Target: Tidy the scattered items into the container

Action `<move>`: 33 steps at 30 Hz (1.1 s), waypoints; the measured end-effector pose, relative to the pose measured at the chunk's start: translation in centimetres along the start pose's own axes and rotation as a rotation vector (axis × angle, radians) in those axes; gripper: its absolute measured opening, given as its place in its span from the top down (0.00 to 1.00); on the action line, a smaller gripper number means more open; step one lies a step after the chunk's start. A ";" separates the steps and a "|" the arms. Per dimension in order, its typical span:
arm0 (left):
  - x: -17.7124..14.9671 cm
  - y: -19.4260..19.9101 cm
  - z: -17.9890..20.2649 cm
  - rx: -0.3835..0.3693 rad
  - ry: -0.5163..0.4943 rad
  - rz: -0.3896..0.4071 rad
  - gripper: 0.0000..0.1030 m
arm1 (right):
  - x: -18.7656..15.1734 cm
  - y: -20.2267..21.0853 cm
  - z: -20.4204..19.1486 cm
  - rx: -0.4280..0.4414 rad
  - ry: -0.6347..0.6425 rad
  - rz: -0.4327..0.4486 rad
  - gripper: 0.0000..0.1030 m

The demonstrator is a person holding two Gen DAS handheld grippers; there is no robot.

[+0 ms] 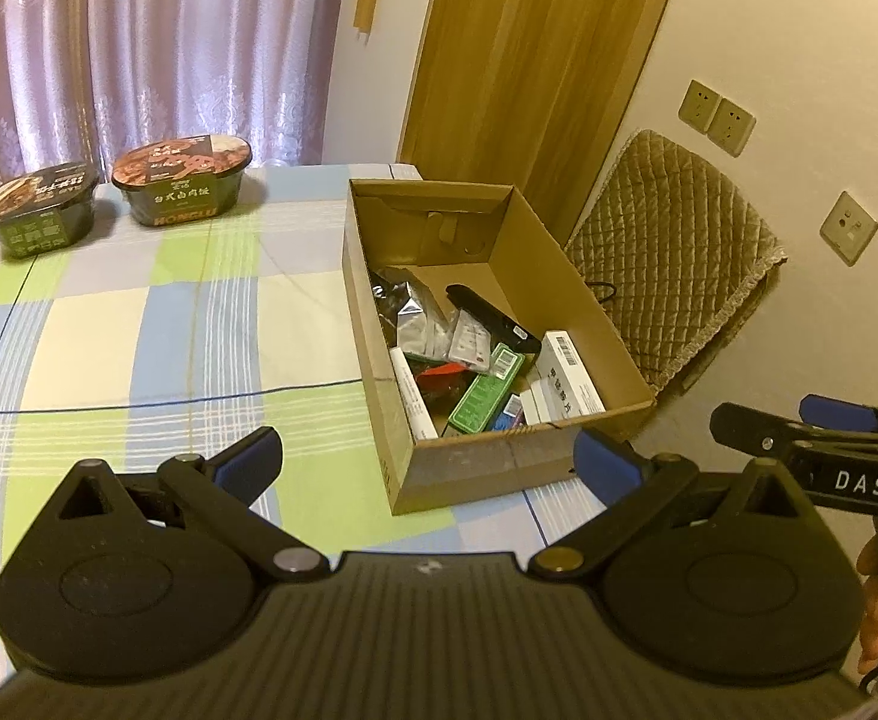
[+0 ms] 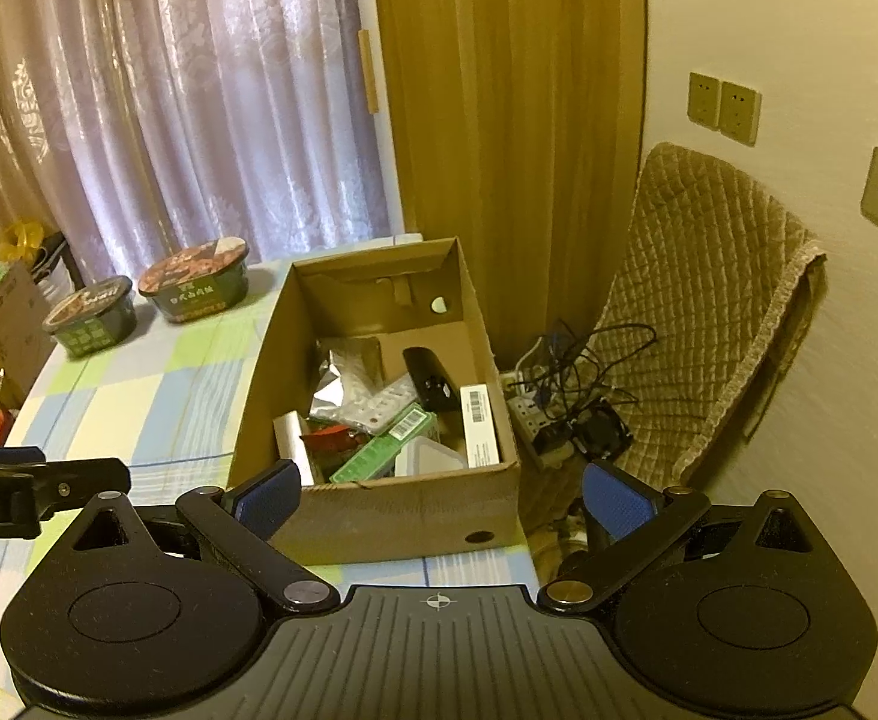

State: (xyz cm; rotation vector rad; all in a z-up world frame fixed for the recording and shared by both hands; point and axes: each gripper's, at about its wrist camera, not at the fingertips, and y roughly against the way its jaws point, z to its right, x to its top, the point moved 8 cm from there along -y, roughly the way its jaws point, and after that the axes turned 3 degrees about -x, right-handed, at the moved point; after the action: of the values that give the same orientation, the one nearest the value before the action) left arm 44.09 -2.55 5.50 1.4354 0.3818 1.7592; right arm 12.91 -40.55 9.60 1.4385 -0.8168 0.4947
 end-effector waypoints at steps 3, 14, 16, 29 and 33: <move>-0.3 1.3 0.0 0.001 0.004 0.006 0.01 | -0.3 0.9 -0.4 0.001 -0.001 -0.004 0.00; -0.9 5.3 1.0 -0.007 0.021 0.028 0.01 | -1.6 5.1 -1.5 -0.020 0.050 -0.007 0.00; -1.0 5.8 1.1 -0.001 0.015 0.024 0.01 | -1.8 5.6 -1.3 -0.026 0.040 -0.011 0.00; -2.4 6.8 0.8 0.017 0.016 0.005 0.01 | -2.7 7.9 -1.4 -0.031 0.018 -0.023 0.00; -2.5 6.9 0.6 0.024 0.013 0.012 0.01 | -3.1 7.8 -1.9 -0.039 0.030 -0.034 0.00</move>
State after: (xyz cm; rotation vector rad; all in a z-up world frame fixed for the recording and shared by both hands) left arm 41.95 -8.83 8.67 1.4470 0.4033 1.7803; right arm 5.52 -37.31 12.68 1.4035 -0.7734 0.4707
